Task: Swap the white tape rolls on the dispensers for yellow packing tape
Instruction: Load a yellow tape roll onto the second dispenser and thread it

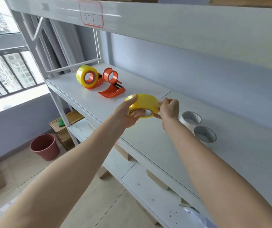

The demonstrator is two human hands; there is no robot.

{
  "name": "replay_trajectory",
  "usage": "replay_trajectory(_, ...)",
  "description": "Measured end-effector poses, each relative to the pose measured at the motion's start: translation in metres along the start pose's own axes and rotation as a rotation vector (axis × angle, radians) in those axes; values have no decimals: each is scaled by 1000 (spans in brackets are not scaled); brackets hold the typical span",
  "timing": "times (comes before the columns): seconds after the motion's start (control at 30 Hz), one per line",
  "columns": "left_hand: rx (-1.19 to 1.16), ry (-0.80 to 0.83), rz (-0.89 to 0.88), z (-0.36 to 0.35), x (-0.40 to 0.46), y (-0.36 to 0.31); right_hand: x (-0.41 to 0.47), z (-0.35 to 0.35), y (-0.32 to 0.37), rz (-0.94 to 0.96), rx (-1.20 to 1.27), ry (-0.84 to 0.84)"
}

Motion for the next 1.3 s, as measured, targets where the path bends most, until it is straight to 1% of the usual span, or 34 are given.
replay_trajectory(0.07, 153, -29, 28, 25, 7, -17, 0, -21, 14, 63, -58, 11)
replay_trajectory(0.1, 252, -50, 7, 39, 11, -29, 0, -34, 22, 92, -88, 20)
replay_trajectory(0.17, 439, -35, -86, 57, 19, -55, -1, -59, 35, 141, -157, 64)
replay_trajectory(0.2, 493, -11, -120, 60, 21, -65, -1, -71, 41, 153, -183, 92)
replay_trajectory(0.3, 591, 34, -218, 79, 30, -101, -2, -114, 47, 174, -221, 161)
replay_trajectory(0.4, 683, 77, -303, 95, 41, -128, -3, -146, 53, 219, -282, 180)
replay_trajectory(0.5, 977, 68, -458, 99, 43, -149, -2, -175, 51, 202, -260, 240)
replay_trajectory(0.57, 1103, 122, -576, 89, 41, -161, -3, -198, 48, 203, -250, 315)
replay_trajectory(0.63, 1143, 243, -615, 77, 38, -163, -4, -217, 47, 219, -263, 378)
replay_trajectory(0.7, 1063, 313, -548, 75, 45, -166, -3, -229, 48, 217, -237, 402)
replay_trajectory(0.77, 910, 299, -455, 79, 61, -172, 1, -238, 56, 254, -201, 404)
replay_trajectory(0.8, 860, 323, -391, 78, 67, -171, 3, -242, 64, 295, -197, 397)
replay_trajectory(0.9, 763, 356, -372, 75, 85, -179, 20, -253, 70, 343, -208, 386)
replay_trajectory(1.0, 616, 290, -393, 81, 107, -192, 38, -260, 66, 270, -146, 455)
replay_trajectory(1.03, 578, 242, -377, 88, 119, -194, 46, -259, 63, 234, -103, 467)
replay_trajectory(1.07, 550, 228, -330, 93, 126, -191, 47, -257, 62, 208, -50, 474)
replay_trajectory(1.13, 501, 285, -175, 89, 135, -180, 51, -260, 63, 170, 72, 485)
replay_trajectory(1.2, 399, 338, -11, 83, 138, -167, 52, -265, 61, 130, 171, 488)
replay_trajectory(1.23, 332, 350, 28, 79, 138, -166, 54, -265, 61, 119, 191, 478)
replay_trajectory(1.3, 293, 380, 12, 69, 142, -175, 62, -264, 58, 104, 163, 438)
Point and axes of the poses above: each hand's wrist, its own x-axis towards the middle knuckle, its own z-axis out of the back of the hand, y = z × x, the point moved 10 cm from there along x, towards the middle knuckle, and after that the axes turned 2 degrees about -y, right-handed, at the moved point
